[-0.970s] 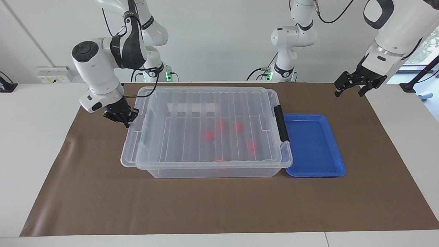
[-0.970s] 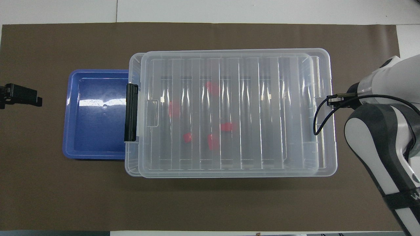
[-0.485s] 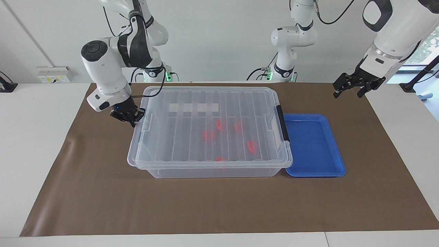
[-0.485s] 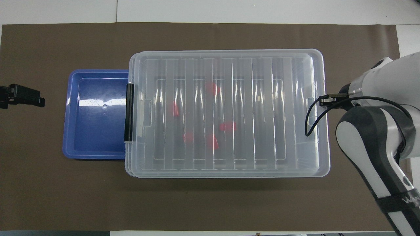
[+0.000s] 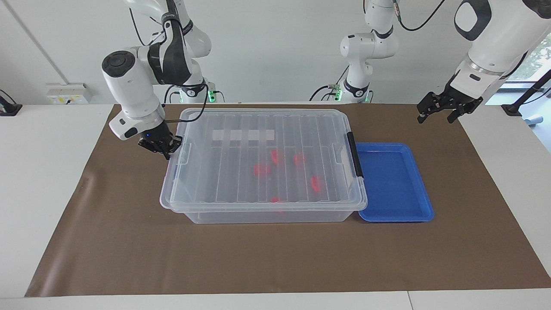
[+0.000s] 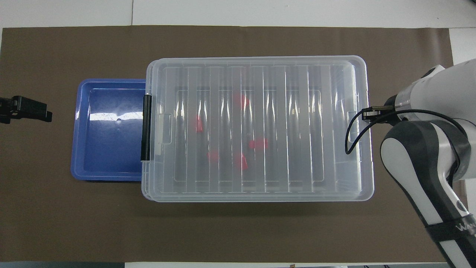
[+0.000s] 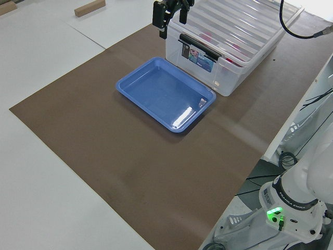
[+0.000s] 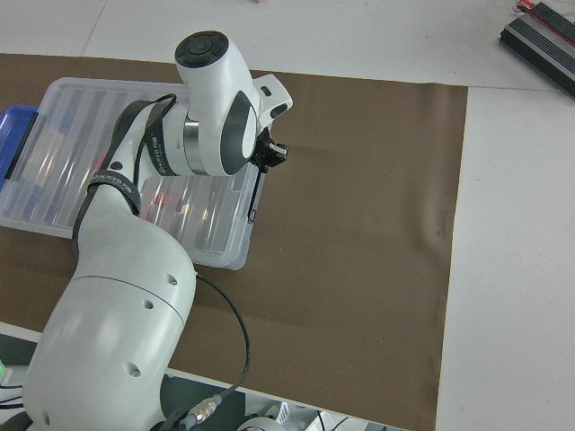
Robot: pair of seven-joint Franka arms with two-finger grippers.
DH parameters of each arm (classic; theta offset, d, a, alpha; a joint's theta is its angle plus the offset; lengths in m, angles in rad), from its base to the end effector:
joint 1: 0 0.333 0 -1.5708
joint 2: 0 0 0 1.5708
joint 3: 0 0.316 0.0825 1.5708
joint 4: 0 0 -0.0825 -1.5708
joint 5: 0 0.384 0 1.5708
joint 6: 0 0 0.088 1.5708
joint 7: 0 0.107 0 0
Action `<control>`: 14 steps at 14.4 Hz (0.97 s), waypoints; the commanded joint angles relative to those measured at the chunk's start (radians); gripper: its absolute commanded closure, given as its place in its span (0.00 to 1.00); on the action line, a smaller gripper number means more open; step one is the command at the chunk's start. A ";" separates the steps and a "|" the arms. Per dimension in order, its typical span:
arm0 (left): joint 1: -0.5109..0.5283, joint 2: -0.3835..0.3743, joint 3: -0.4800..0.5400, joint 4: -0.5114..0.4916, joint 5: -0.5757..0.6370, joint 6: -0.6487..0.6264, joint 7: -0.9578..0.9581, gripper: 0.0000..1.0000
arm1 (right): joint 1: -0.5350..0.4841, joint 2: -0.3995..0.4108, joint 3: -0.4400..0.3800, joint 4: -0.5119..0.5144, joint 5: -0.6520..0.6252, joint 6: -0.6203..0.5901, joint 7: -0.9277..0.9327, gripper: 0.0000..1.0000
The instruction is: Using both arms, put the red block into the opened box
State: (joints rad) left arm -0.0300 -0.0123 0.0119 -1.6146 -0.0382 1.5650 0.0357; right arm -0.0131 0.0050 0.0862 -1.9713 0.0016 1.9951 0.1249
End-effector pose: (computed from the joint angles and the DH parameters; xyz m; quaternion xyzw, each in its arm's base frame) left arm 0.5488 -0.0140 0.6102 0.9993 -0.0266 -0.0185 0.0193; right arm 0.5580 0.0409 0.4676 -0.9996 0.0262 -0.0093 0.0019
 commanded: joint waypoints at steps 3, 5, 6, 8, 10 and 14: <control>-0.007 0.002 -0.007 0.006 0.030 -0.010 0.012 0.00 | -0.001 -0.023 0.007 -0.017 0.005 -0.007 0.024 1.00; -0.010 0.000 -0.007 0.002 0.031 -0.010 0.013 0.00 | -0.002 -0.010 0.007 0.041 0.003 -0.070 0.022 1.00; -0.010 0.000 -0.007 0.002 0.031 -0.010 0.015 0.00 | -0.004 0.004 0.007 0.090 0.003 -0.122 0.022 1.00; -0.010 -0.001 -0.007 -0.002 0.031 -0.008 0.021 0.00 | -0.014 0.006 0.007 0.173 0.003 -0.212 0.019 1.00; -0.008 -0.001 -0.007 -0.002 0.031 -0.003 0.021 0.00 | -0.022 0.006 0.006 0.274 0.000 -0.327 0.016 1.00; -0.008 -0.001 -0.007 -0.002 0.047 0.001 0.021 0.00 | -0.050 -0.005 -0.010 0.423 -0.009 -0.527 0.007 1.00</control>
State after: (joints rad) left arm -0.0337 -0.0123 0.0032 -1.6156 -0.0212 1.5653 0.0429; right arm -0.0333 -0.0072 0.0721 -1.6176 0.0011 1.5441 0.1278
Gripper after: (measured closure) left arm 0.000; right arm 0.991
